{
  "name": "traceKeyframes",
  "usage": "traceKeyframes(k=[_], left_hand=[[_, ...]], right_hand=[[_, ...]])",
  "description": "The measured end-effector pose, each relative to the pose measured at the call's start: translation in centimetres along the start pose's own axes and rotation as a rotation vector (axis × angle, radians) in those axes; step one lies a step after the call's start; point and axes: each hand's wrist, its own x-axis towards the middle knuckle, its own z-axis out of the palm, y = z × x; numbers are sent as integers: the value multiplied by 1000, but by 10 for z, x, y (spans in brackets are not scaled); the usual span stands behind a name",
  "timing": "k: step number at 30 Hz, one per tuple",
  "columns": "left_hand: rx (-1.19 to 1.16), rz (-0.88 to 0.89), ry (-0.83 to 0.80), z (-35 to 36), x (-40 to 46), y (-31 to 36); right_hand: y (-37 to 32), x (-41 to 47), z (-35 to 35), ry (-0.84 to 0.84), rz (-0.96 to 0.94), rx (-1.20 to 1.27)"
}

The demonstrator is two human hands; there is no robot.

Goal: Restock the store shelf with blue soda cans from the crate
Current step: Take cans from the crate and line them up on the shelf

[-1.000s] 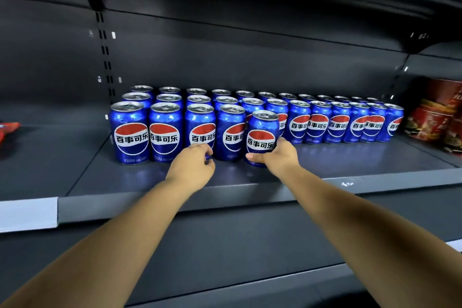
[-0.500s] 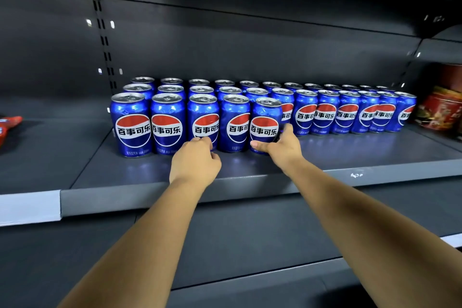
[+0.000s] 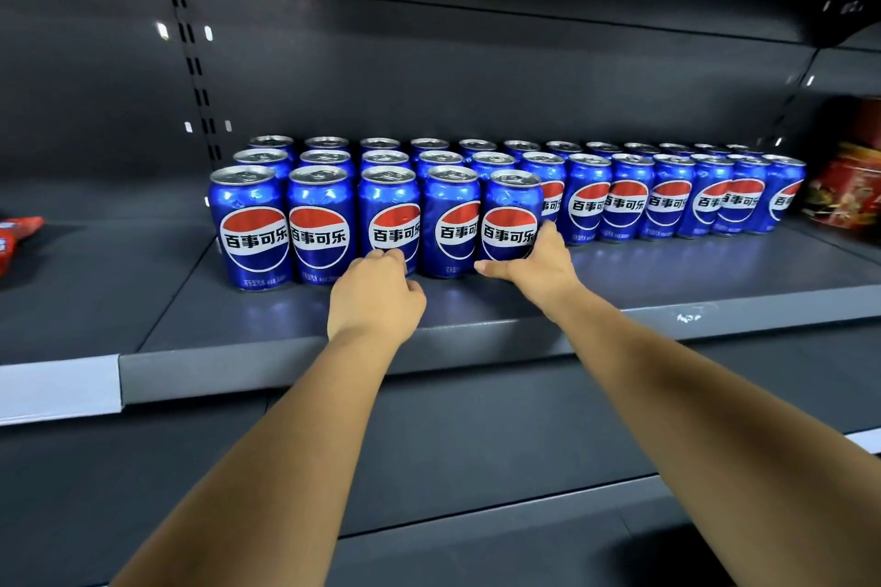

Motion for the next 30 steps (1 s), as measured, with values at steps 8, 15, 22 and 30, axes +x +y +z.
traceKeyframes(k=[8,15,22,30], left_hand=[[4,4,-1,-1,-1,0],[27,24,2,0,-1,0],[24,38,4,0,-1,-1],[14,29,-24,-2,-2,-1]], right_hand=[[-1,-2,-8,-32,59,158],[-3,-9,-9,14,13,154],[0,-6,-6,12,1,167],[1,-5,-6,17,-7,151]])
